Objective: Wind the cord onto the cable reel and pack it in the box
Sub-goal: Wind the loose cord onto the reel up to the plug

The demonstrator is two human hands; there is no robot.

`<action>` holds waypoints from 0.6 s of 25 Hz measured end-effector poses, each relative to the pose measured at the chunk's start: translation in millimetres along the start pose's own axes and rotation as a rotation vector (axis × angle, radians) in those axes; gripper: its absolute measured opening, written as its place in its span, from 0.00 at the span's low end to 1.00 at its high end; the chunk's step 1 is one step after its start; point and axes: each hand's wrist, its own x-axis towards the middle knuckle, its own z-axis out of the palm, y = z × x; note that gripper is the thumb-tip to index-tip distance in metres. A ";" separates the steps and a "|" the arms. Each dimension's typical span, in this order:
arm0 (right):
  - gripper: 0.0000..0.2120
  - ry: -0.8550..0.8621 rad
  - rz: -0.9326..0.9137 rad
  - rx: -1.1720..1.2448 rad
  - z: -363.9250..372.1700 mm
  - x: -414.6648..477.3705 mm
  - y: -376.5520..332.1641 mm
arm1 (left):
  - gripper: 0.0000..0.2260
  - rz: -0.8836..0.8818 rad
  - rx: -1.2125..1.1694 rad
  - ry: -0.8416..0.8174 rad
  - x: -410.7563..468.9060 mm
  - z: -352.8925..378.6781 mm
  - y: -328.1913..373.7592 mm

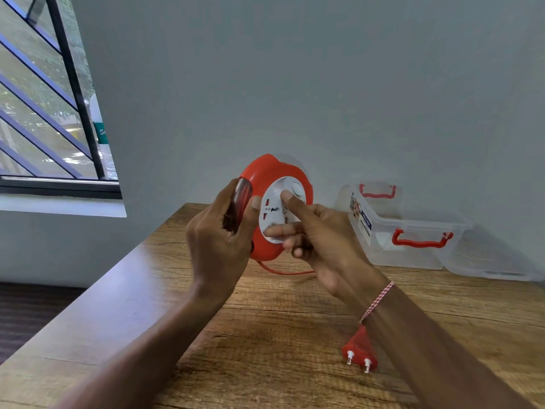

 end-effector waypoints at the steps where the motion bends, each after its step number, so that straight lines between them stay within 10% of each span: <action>1: 0.20 0.018 -0.106 -0.187 -1.8 2.0 0.1 | 0.20 -0.039 -0.018 0.015 1.5 -0.8 -0.8; 6: 0.26 0.137 -1.002 -1.286 -22.4 17.4 11.5 | 0.16 -0.185 -0.096 0.044 8.2 -2.8 -5.5; 15: 0.30 0.165 -1.136 -1.426 -26.2 21.4 14.4 | 0.21 -0.113 -0.123 -0.054 0.5 0.0 -0.2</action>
